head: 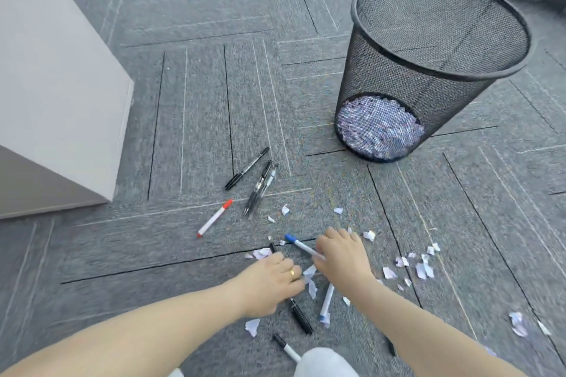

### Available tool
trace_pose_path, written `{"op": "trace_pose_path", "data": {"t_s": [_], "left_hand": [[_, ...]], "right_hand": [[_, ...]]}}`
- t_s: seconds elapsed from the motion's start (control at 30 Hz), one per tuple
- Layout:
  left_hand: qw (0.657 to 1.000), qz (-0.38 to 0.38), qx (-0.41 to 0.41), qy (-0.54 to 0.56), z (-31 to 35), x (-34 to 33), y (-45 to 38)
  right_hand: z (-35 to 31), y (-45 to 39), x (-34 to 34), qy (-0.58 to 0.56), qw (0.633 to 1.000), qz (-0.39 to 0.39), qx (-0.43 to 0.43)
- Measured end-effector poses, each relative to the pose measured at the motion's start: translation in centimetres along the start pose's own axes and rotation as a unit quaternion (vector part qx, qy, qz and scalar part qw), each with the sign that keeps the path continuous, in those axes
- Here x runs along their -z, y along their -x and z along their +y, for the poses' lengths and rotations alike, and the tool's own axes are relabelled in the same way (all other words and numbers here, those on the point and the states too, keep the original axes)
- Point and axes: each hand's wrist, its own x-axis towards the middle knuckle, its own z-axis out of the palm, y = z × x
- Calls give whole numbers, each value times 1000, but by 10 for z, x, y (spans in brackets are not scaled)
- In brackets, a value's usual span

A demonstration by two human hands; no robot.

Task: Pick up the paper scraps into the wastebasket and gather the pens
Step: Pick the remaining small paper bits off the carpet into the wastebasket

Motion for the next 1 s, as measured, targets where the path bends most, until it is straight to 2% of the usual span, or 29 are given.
{"op": "trace_pose_path", "data": {"t_s": [0.1, 0.2, 0.27, 0.33, 0.4, 0.43, 0.47, 0.5, 0.6, 0.63, 0.77, 0.93, 1.0], "left_hand": [[998, -11, -11, -56, 6, 5, -13], [998, 29, -22, -54, 6, 4, -17], [997, 76, -27, -7, 4, 8, -21], [990, 105, -25, 89, -1, 26, -28], [967, 117, 34, 223, -10, 47, -39], [947, 101, 109, 285, -20, 55, -48], [909, 80, 200, 356, -32, 63, -57], [853, 76, 285, 431, -45, 66, -68], [636, 107, 472, 602, -87, 69, -93], [597, 101, 502, 618, -99, 68, -96], [546, 86, 530, 643, -124, 56, -95], [447, 137, 543, 698, -127, 50, -98], [428, 164, 547, 700, -121, 55, -100]], "right_hand": [[-3, -6, 4, 19, 1000, 1, 1], [5, -1, 11, -111, 991, 41, -68], [19, 10, 12, -220, 964, 68, -130], [34, 23, 12, -312, 927, 100, -183], [47, 32, 10, -380, 888, 115, -231], [52, 35, 8, -407, 873, 110, -247], [54, 36, 7, -428, 861, 100, -258], [56, 34, 6, -444, 850, 90, -267], [57, 18, 17, -483, 823, 62, -294], [58, 10, 24, -493, 814, 51, -303], [58, -21, 49, -497, 810, 11, -312], [61, -53, 63, -517, 783, 8, -347], [63, -57, 61, -516, 778, 13, -359]]}}
